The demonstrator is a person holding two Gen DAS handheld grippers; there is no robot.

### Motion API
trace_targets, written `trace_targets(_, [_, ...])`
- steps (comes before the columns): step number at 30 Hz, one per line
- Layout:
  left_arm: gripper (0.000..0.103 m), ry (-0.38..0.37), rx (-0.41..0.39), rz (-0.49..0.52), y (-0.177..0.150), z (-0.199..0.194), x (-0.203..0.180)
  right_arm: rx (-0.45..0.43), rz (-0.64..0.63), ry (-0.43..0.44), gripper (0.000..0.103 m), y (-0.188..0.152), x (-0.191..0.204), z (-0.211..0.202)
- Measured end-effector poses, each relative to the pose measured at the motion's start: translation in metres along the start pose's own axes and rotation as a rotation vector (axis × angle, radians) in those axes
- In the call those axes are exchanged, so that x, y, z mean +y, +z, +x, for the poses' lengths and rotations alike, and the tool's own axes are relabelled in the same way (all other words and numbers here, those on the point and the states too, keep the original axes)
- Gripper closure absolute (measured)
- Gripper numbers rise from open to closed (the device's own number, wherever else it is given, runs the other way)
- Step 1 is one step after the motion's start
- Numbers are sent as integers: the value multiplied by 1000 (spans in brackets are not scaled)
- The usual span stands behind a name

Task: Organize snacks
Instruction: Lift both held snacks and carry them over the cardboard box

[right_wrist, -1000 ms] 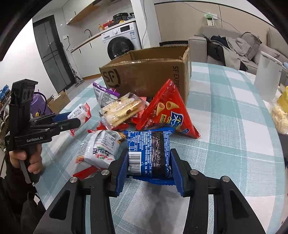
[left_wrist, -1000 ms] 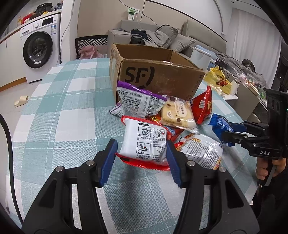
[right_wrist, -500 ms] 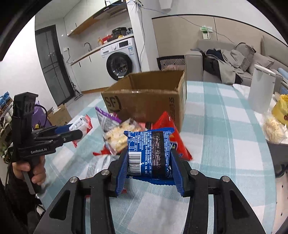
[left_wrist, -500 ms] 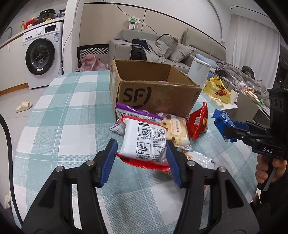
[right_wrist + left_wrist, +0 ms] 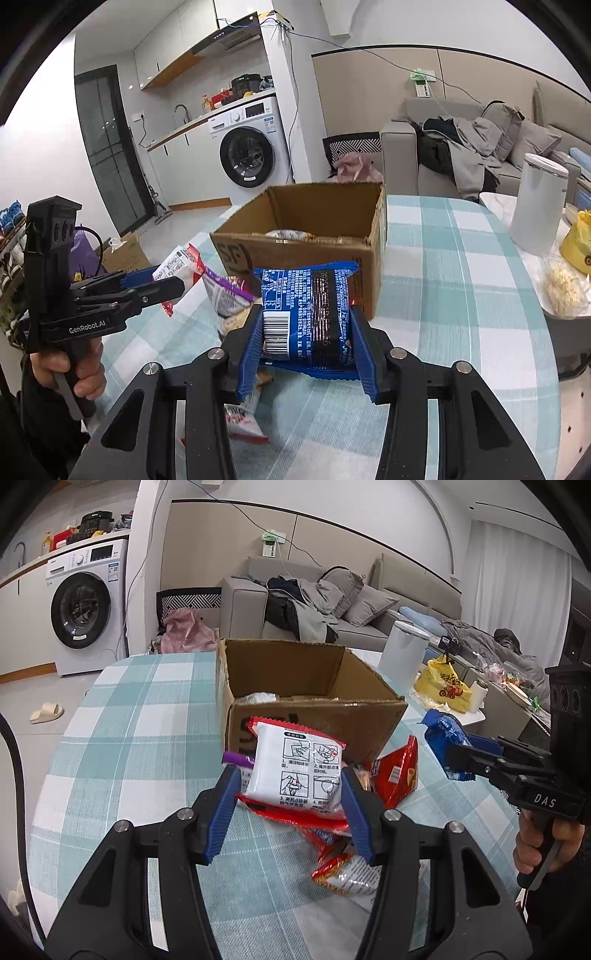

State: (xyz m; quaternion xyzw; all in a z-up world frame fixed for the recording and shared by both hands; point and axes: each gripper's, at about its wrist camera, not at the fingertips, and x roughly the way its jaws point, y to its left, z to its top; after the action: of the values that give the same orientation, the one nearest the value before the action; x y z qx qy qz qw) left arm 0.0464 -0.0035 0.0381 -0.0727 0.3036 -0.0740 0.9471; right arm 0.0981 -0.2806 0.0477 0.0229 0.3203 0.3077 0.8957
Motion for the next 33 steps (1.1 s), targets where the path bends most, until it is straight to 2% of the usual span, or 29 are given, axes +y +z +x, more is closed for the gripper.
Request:
trace_targets(14, [51,-3,-33,8,34,12,-11,-17,15,34,57,37,6,16])
trace_targets(25, [51,-7,-63,-23,61,12,-4,-28,41,44,57,63,11,30])
trace_targets(33, [51,12,-60,-49,81,28,5,-21,35,31,57,79,9,38])
